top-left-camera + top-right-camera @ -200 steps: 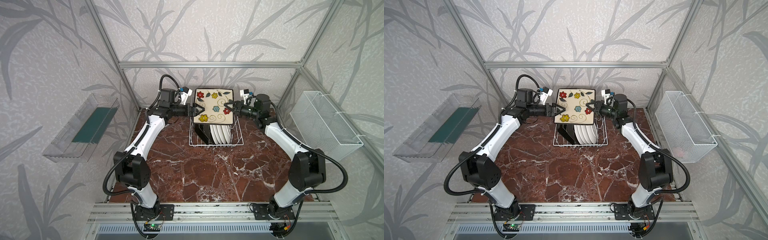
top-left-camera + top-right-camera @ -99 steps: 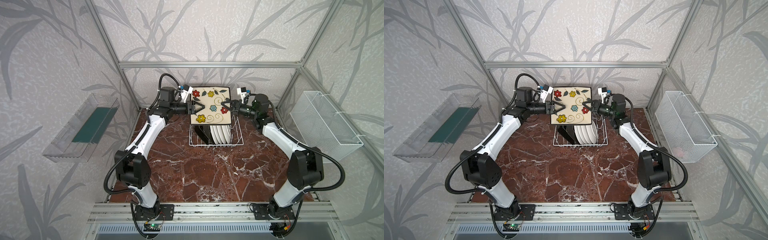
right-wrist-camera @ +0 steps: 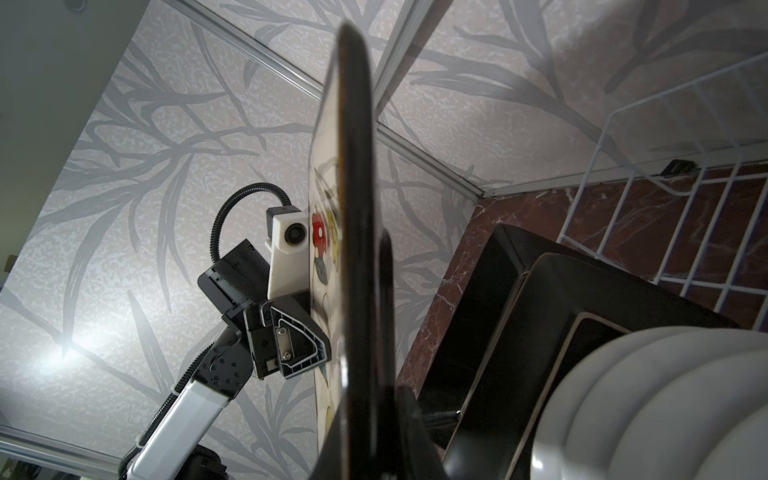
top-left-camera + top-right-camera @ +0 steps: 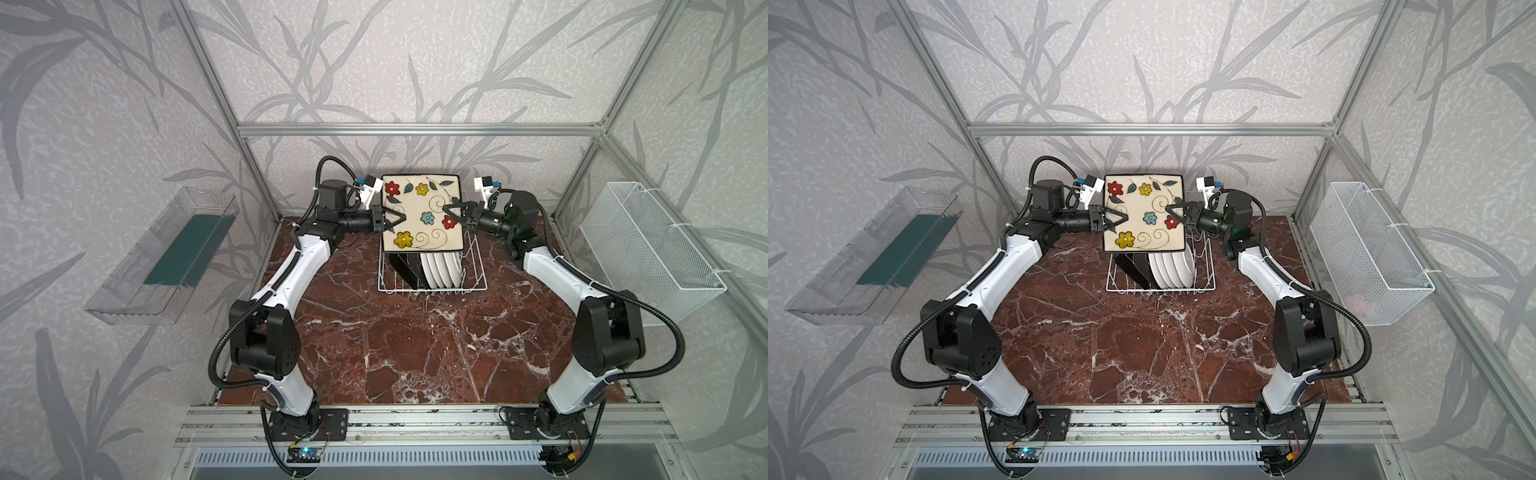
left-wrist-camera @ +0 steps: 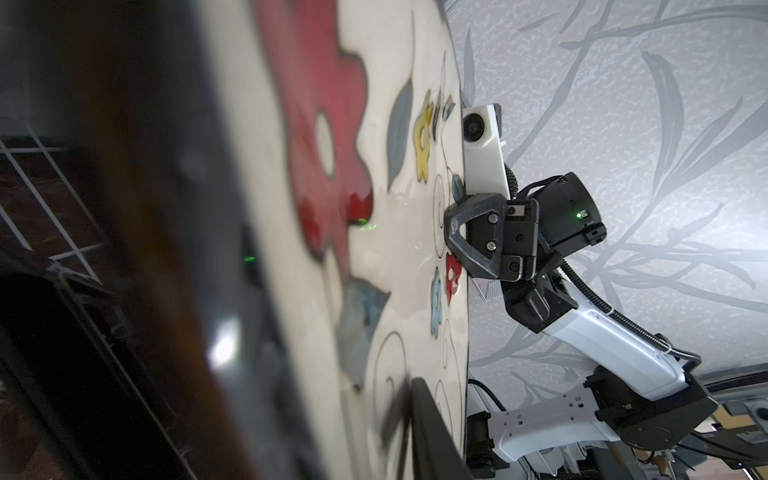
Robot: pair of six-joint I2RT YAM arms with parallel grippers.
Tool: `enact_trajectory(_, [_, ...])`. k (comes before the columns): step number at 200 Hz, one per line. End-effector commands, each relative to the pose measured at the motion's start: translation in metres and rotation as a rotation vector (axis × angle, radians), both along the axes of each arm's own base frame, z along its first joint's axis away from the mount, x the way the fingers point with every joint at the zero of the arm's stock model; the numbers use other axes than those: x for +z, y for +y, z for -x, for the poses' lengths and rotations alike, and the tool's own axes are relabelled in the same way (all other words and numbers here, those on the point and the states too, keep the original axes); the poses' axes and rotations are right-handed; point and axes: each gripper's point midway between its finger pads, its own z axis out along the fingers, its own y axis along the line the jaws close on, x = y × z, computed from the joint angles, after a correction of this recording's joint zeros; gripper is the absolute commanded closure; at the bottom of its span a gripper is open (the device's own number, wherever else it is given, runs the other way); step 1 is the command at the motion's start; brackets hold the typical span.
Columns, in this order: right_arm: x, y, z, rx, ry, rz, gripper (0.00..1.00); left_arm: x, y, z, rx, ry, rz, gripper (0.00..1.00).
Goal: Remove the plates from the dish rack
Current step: 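Bring the left gripper to the flower plate's other edge, holding it with both grippers, then carry the flower plate away with the left gripper while the right gripper releases it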
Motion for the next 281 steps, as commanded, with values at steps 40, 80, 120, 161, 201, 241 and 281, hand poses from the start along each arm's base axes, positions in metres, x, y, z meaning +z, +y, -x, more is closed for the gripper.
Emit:
enact_trajectory(40, [0.050,0.006,0.020,0.063,-0.169,-0.056,0.99,0.041,-0.004,0.009,-0.015,-0.125,0.094,1.00])
enact_trajectory(80, [0.043,0.007,0.020,0.073,-0.138,-0.045,0.96,0.035,-0.002,0.005,0.005,-0.101,0.073,1.00])
enact_trajectory(120, [0.038,0.007,0.018,0.071,-0.123,-0.038,0.83,0.035,-0.001,-0.001,0.028,-0.092,0.061,1.00])
enact_trajectory(161, [0.034,0.007,0.017,0.064,-0.120,-0.022,0.67,0.036,0.000,-0.006,0.045,-0.088,0.062,1.00])
enact_trajectory(201, [0.032,0.007,0.015,0.058,-0.105,-0.019,0.59,0.036,0.002,-0.009,0.075,-0.072,0.066,1.00])
enact_trajectory(241, [0.019,0.006,0.005,0.057,-0.039,-0.018,0.49,0.049,0.005,-0.006,0.090,-0.099,0.075,1.00])
enact_trajectory(281, [0.023,0.007,0.007,0.071,-0.027,0.000,0.32,0.056,0.007,-0.005,0.109,-0.102,0.115,1.00])
